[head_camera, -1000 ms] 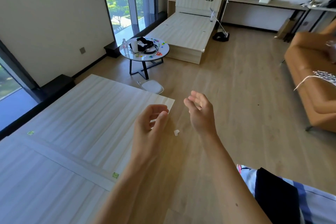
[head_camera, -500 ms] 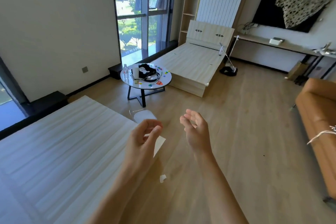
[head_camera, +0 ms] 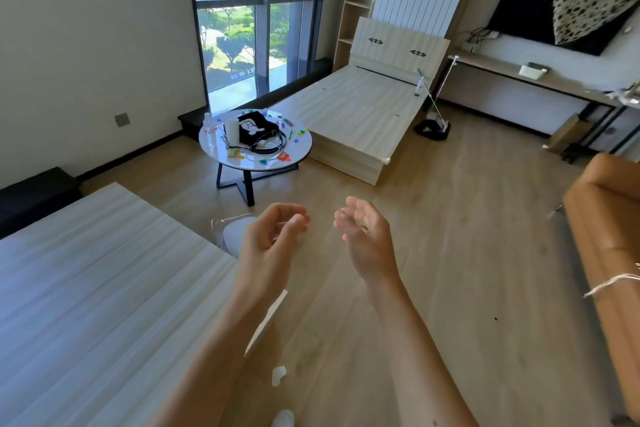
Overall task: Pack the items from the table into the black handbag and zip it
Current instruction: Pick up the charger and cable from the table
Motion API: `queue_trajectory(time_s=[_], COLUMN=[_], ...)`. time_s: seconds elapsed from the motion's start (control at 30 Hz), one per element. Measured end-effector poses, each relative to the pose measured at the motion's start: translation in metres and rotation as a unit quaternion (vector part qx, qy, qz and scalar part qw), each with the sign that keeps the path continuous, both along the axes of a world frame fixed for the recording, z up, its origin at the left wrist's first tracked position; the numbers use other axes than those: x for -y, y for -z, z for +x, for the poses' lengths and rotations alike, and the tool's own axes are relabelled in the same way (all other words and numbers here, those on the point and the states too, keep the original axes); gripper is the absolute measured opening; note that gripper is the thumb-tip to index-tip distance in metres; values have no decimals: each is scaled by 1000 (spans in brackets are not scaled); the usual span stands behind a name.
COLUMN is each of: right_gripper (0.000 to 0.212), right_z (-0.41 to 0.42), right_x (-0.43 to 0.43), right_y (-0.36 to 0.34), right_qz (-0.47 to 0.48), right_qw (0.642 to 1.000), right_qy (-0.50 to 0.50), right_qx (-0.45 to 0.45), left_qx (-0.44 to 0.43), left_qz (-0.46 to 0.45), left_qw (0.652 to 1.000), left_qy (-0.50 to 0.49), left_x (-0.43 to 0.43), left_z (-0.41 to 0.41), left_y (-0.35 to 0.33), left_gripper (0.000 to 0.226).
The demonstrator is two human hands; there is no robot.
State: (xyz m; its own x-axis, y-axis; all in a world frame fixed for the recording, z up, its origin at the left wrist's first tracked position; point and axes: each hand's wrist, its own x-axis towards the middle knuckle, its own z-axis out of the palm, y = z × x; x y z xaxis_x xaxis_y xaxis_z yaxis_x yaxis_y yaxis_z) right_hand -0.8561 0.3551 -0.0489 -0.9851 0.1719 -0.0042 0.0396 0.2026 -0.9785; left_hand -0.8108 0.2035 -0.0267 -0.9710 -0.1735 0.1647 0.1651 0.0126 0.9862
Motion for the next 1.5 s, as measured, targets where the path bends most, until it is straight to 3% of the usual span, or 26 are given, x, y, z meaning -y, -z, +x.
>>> queue_trajectory(time_s=[0.47, 0.83, 1.0, 1.33, 1.5], right_gripper=[54, 55, 42, 56, 37], right_z=[-257, -482, -584, -759, -865], right_x=[-68, -159, -178, -174, -173], right_y=[14, 19, 8, 36, 42], right_qz=[-18, -21, -15, -12, 10], right_qw=[1000, 996, 989, 980, 982], right_qy=[13, -83, -149, -192, -179], right_qx=[22, 33, 21, 54, 65], left_qx=[36, 47, 51, 80, 90], left_qz=[-15, 15, 20, 37, 55], left_qw=[999, 996, 990, 985, 985], left_qy=[11, -71, -130, -152, -137], left_x=[-70, -166, -191, -198, -196], left_z=[-257, -457, -540, -723, -842], left_y=[4, 3, -6, 23, 35], left_gripper=[16, 18, 18, 18, 19])
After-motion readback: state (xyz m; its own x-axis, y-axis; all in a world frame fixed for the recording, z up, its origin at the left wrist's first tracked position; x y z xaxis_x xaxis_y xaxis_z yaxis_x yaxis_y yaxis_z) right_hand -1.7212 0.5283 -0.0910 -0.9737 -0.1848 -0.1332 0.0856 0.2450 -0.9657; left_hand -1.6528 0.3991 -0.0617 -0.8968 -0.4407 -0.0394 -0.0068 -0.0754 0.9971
